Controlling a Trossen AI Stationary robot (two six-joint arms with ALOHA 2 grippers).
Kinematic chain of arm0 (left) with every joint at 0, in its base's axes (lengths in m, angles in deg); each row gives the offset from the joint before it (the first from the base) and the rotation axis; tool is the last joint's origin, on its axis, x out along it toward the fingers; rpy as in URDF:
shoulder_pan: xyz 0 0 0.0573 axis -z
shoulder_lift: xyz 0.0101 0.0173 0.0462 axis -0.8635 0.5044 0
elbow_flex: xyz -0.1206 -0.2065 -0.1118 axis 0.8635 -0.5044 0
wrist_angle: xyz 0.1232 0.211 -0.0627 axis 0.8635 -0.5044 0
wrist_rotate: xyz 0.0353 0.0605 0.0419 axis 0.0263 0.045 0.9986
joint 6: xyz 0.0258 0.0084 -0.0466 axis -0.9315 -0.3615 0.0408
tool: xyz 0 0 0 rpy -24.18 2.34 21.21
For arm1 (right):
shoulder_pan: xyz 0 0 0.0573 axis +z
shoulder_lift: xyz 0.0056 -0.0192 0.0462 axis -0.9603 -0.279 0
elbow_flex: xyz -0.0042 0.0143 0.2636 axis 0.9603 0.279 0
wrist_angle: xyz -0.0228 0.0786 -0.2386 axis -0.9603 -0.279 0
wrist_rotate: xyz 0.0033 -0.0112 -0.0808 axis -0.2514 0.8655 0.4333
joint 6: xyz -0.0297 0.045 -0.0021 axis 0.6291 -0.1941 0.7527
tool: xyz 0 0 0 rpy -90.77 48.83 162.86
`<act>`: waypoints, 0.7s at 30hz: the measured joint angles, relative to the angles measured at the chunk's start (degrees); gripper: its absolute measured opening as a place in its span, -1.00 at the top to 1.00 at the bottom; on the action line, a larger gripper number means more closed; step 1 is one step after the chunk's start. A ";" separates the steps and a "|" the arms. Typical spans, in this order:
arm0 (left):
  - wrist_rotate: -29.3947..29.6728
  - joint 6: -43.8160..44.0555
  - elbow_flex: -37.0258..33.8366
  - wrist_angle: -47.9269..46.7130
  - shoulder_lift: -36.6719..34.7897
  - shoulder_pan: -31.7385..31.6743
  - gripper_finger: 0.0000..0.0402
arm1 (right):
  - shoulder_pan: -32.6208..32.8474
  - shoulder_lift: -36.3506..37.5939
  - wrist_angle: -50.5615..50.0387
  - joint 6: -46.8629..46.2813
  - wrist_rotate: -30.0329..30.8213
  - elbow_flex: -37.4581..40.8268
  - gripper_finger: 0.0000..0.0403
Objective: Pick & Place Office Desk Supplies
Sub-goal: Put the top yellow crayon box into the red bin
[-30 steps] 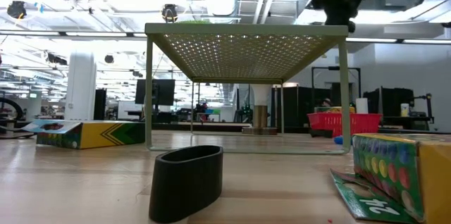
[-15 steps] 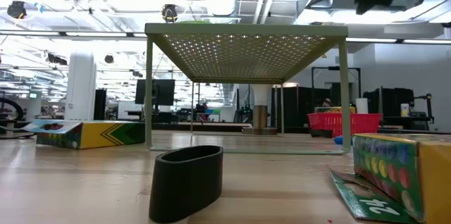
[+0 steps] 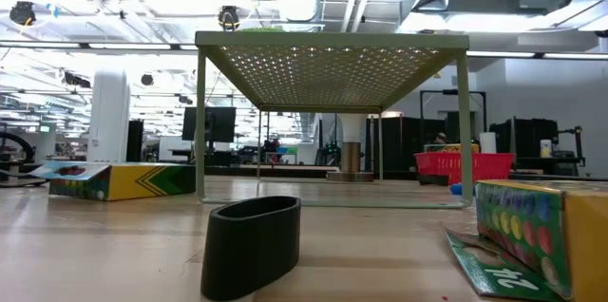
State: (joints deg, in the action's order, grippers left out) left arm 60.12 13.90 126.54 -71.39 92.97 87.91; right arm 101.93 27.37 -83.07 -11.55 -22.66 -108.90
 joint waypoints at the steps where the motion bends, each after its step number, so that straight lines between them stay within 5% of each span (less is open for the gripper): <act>1: 0.06 1.21 0.00 0.18 0.70 0.66 0.03 | 2.24 -0.06 0.12 -1.59 0.84 0.02 0.11; 8: 0.29 8.71 -0.04 2.33 5.91 4.74 0.03 | 14.87 -2.61 9.98 -8.11 10.10 -0.03 -0.10; 21: 2.00 23.86 -0.04 10.33 12.18 13.54 0.03 | 24.80 -13.95 25.12 -11.66 14.35 0.00 -0.15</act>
State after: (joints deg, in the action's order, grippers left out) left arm 62.12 37.76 126.50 -61.06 105.15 101.45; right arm 126.73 13.41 -57.94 -23.21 -8.31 -108.89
